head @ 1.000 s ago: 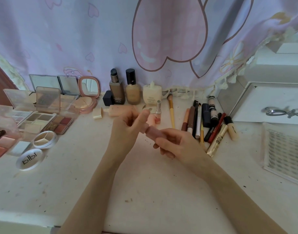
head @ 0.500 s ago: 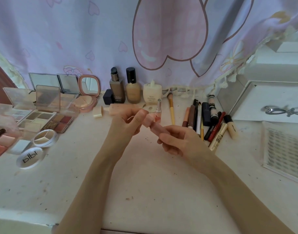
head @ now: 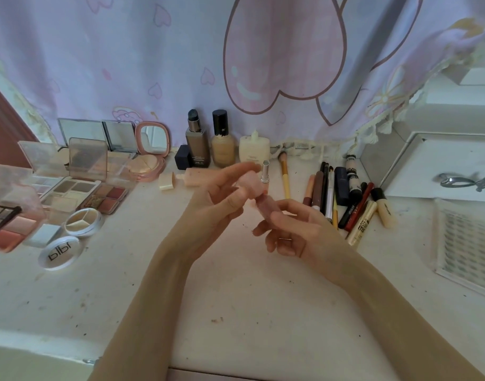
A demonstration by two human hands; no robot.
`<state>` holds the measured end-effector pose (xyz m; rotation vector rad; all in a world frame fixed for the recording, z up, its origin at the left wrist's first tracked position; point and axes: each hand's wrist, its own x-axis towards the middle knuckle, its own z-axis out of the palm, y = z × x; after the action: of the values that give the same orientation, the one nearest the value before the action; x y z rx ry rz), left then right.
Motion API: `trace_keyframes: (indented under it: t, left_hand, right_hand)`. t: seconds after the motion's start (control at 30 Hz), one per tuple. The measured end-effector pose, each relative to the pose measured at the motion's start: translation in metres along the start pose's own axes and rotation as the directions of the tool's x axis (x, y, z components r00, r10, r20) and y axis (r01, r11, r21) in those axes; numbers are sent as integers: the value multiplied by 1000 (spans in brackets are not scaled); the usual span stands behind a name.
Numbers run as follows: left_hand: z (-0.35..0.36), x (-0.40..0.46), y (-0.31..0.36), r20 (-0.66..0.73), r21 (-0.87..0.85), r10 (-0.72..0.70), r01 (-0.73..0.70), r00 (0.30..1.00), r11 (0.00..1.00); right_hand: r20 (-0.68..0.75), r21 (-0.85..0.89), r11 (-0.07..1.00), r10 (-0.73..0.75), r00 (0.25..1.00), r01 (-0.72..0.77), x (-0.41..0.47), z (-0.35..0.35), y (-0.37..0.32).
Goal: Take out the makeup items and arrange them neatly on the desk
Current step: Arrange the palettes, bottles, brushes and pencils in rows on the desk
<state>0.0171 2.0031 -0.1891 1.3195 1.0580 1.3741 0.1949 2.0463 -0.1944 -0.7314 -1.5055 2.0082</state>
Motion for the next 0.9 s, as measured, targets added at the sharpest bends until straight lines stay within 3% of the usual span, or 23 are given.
trace_keyframes:
  t: [0.07, 0.2, 0.3, 0.5, 0.63, 0.77, 0.9]
  left_hand:
    - [-3, -1, 2, 36, -41, 24, -23, 999, 999]
    - [-2, -1, 2, -112, -11, 11, -12, 994, 1000]
    - [0, 1, 0, -148, 64, 20, -11, 989, 998]
    - [-8, -1, 0, 16, -35, 30, -30, 999, 999]
    - [-3, 1, 0, -135, -35, 40, -45, 990, 998]
    - [3, 3, -2, -253, -20, 47, -54, 966, 998]
    - [5, 4, -3, -269, 61, 47, -32, 962, 998]
  right_hand:
    - [44, 44, 998, 34, 998, -36, -1, 0, -1]
    - [32, -101, 995, -19, 999, 22, -1, 5, 1]
    - [-23, -166, 985, -51, 998, 47, -1, 5, 2]
    - [18, -78, 997, 2, 1000, -1, 0, 4, 2]
    - [25, -117, 993, -21, 999, 24, -1, 5, 5]
    - [-71, -344, 938, -79, 994, 50, 1, 9, 7]
    - [-132, -446, 887, -202, 971, 124, 0, 10, 10]
